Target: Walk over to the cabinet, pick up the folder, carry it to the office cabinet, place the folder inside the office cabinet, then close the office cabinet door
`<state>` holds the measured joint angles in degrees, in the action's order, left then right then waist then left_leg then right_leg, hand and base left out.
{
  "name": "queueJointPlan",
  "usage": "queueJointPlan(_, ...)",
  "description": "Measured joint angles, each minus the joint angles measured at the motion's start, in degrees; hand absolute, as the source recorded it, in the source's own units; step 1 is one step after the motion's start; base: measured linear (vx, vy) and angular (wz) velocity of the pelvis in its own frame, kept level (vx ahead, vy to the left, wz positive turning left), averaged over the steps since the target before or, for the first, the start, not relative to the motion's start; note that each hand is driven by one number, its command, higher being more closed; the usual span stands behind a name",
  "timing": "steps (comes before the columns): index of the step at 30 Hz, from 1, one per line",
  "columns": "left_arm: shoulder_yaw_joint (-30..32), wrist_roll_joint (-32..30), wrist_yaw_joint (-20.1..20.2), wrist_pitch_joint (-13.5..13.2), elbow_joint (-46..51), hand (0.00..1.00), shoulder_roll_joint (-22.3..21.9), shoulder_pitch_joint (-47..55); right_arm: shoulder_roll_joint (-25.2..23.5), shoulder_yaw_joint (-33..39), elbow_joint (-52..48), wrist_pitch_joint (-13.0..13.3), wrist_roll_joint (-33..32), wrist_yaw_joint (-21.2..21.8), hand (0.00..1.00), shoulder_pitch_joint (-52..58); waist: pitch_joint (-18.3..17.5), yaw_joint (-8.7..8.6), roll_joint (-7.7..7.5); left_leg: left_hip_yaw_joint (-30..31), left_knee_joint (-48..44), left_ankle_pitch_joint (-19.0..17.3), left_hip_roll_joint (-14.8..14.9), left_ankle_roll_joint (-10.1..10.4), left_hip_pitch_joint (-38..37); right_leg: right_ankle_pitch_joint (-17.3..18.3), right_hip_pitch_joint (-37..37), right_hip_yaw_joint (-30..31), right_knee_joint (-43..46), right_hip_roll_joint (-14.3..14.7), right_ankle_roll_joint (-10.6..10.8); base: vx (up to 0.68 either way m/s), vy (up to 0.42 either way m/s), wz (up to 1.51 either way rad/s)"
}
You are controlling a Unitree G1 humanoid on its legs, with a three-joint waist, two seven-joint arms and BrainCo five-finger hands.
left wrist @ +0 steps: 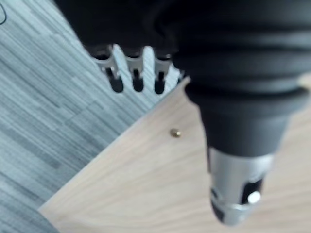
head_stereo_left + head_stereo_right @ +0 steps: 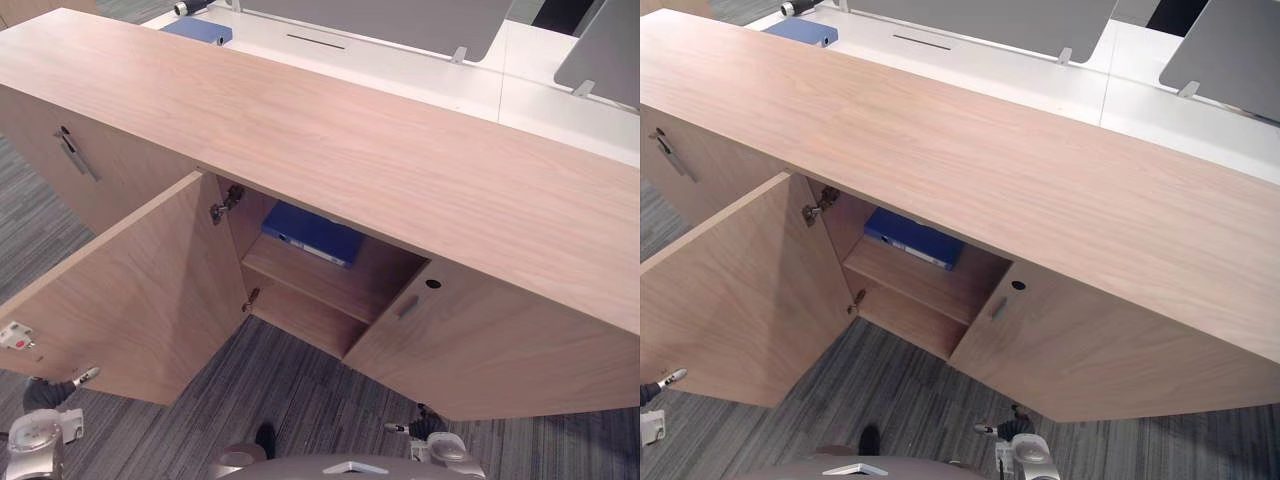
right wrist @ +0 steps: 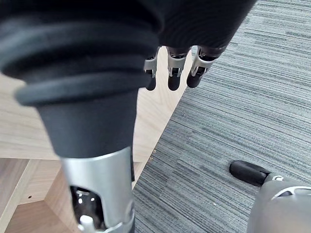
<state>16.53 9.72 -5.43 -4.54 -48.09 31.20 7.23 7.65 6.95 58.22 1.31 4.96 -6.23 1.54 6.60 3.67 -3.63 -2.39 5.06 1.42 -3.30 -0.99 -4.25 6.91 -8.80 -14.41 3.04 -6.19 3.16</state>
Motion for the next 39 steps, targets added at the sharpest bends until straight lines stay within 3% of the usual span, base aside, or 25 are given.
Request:
queueJointPlan(9,-7.5,-2.1,1.3,1.1,0.2,0.00,-7.0,4.7,-0.3,0.0,-0.6,-0.1,0.0,0.4,0.00,0.6,-0.2,-0.56,2.44,-2.5,0.0,0.3,-0.1,0.2,0.1,-0.6,1.2,3.0,-0.1,-0.4,0.9,-0.08,-0.001,-0.14)
queueJointPlan(15,-14.0,-3.4,4.8,2.3,1.7,0.00,-12.1,8.6,-0.4,-0.1,-1.8,-0.3,2.0,1.2,0.00,1.7,-0.3,-1.25,2.61,-5.4,0.0,0.5,0.4,0.1,0.2,-1.0,2.7,6.1,-0.6,-0.1,1.0,-0.08,0.004,-0.22)
queueJointPlan(23,-29.2,-7.3,8.9,1.8,4.9,0.00,-17.9,7.2,-1.4,-1.9,-4.0,-0.3,2.2,1.2,0.00,1.7,-1.0,-4.44,3.70,-10.5,0.0,0.4,1.0,-0.2,-0.3,-2.9,4.4,12.0,-1.6,0.6,0.8,-0.03,0.020,-0.34)
queueJointPlan(33,-38.9,-7.5,9.1,-0.6,7.0,0.00,-22.3,-8.2,-1.7,-2.3,-4.5,-0.3,2.2,0.4,0.00,1.0,-1.9,-8.90,3.88,-16.0,0.0,-0.5,1.0,-0.7,-0.1,-5.5,6.6,17.3,-3.1,0.7,2.1,0.00,0.006,-0.33)
queueJointPlan(39,-40.8,-7.4,9.0,-0.6,7.0,0.00,-22.7,-11.3,-1.7,-2.3,-4.1,-0.5,2.2,-0.2,0.00,1.0,-2.1,-10.20,3.75,-17.0,0.0,-1.0,0.9,-0.8,-0.9,-5.8,5.8,18.3,-4.2,0.8,2.3,0.04,-0.015,-0.10)
